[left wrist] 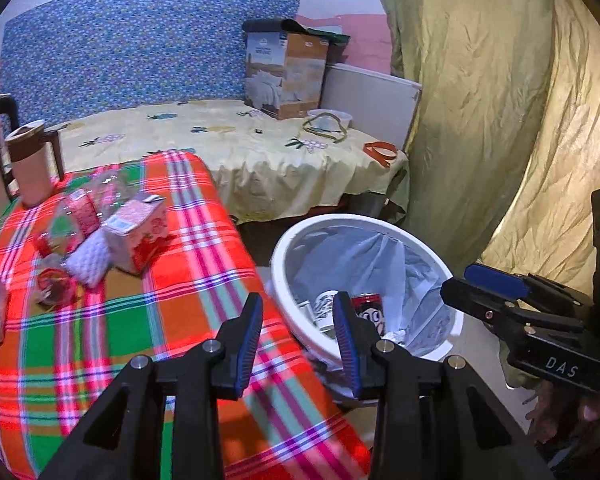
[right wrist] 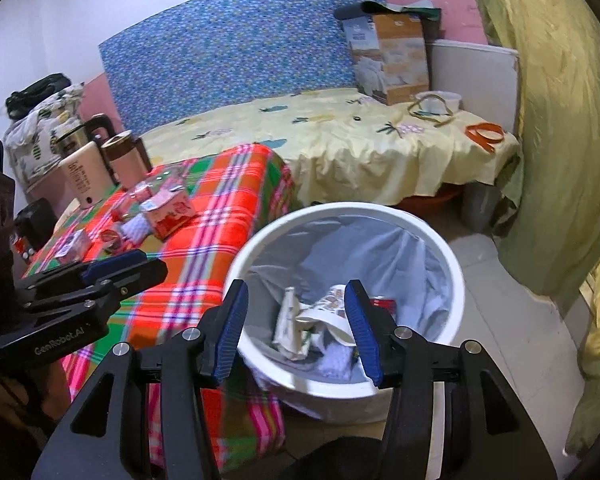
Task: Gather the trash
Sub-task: 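Move both open tools back over the table toward the juice cartons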
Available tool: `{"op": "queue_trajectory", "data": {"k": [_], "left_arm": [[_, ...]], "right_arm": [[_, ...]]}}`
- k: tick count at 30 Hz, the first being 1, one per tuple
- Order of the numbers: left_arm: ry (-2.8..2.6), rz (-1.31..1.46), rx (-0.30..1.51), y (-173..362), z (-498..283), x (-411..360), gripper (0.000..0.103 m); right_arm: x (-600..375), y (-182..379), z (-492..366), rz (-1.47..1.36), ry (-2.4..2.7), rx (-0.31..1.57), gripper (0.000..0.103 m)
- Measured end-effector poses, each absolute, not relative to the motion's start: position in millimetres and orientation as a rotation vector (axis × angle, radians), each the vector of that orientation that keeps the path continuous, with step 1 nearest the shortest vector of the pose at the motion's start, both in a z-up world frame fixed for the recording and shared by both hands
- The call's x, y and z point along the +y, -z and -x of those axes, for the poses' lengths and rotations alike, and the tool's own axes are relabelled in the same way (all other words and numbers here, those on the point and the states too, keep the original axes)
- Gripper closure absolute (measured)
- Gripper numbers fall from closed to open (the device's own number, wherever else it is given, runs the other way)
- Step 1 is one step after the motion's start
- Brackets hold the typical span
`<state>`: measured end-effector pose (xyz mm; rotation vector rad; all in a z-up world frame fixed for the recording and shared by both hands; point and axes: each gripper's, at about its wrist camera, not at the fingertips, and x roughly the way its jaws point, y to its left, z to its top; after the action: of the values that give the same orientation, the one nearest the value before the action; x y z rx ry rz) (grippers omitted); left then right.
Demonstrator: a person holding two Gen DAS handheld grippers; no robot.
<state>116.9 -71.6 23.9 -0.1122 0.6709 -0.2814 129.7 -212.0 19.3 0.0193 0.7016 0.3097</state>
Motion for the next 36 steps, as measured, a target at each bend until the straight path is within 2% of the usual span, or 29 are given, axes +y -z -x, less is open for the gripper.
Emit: {"op": "queue_trajectory", "data": {"k": [36], "left_arm": [[-0.039,0.217,0.656,-10,-72,86,0.063]], "right_arm": [[-90,-17,-124,0.126,-0.542,0.739,0.051]]}}
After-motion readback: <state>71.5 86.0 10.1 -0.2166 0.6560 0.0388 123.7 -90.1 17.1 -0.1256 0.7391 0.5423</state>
